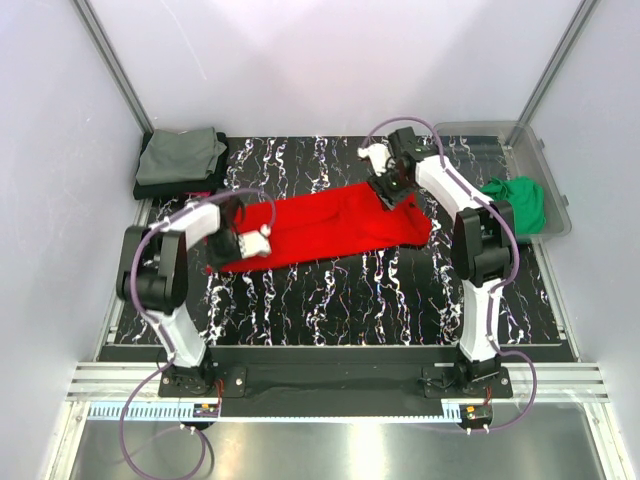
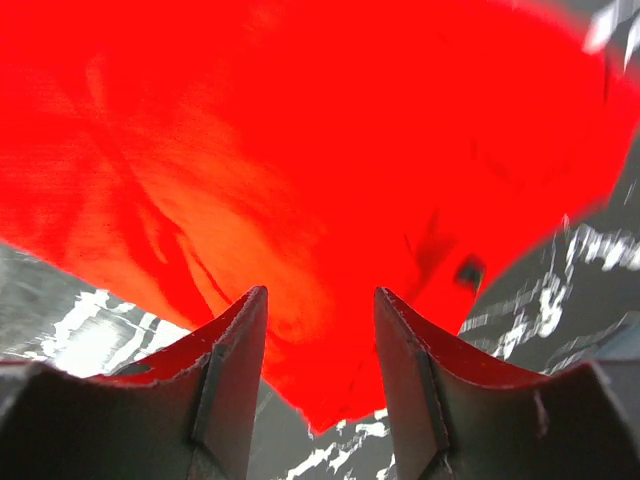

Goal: Fold and stack the t-shirts
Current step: Fold the tshirt

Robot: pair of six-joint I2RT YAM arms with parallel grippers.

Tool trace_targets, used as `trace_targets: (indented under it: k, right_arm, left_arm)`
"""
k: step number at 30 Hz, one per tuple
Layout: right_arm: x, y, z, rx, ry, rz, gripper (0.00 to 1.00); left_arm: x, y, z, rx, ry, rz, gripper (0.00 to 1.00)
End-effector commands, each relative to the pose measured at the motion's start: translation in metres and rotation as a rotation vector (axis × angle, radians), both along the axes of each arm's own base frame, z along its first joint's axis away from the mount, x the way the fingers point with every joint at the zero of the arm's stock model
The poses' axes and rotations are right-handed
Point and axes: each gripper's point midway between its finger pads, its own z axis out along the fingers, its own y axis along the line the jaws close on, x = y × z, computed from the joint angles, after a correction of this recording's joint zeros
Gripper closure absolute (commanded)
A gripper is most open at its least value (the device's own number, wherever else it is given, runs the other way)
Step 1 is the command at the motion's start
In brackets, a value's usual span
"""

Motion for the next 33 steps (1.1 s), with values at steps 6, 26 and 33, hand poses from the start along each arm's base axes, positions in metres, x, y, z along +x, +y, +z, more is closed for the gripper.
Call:
trace_targets:
  k: [6,26,33]
  right_arm:
    - [-0.031,-0.035,-0.017,0.015,0.115,-0.106,0.45]
    - [-0.061,-0.067,-0.023,0.120,0.294,-0.082,0.43]
    - [-0.059,-0.071,-0.033,0.112,0.324,-0.097,0.50]
  left_arm:
    - [-0.079,-0.023,0.014,-0.002,0.118,-0.096,1.00]
    - [-0.064,-0.024,0.004,0.016,0.112,-0.033,1.00]
    - [-0.065,-0.021,0.004,0.030,0.115,-0.031,1.00]
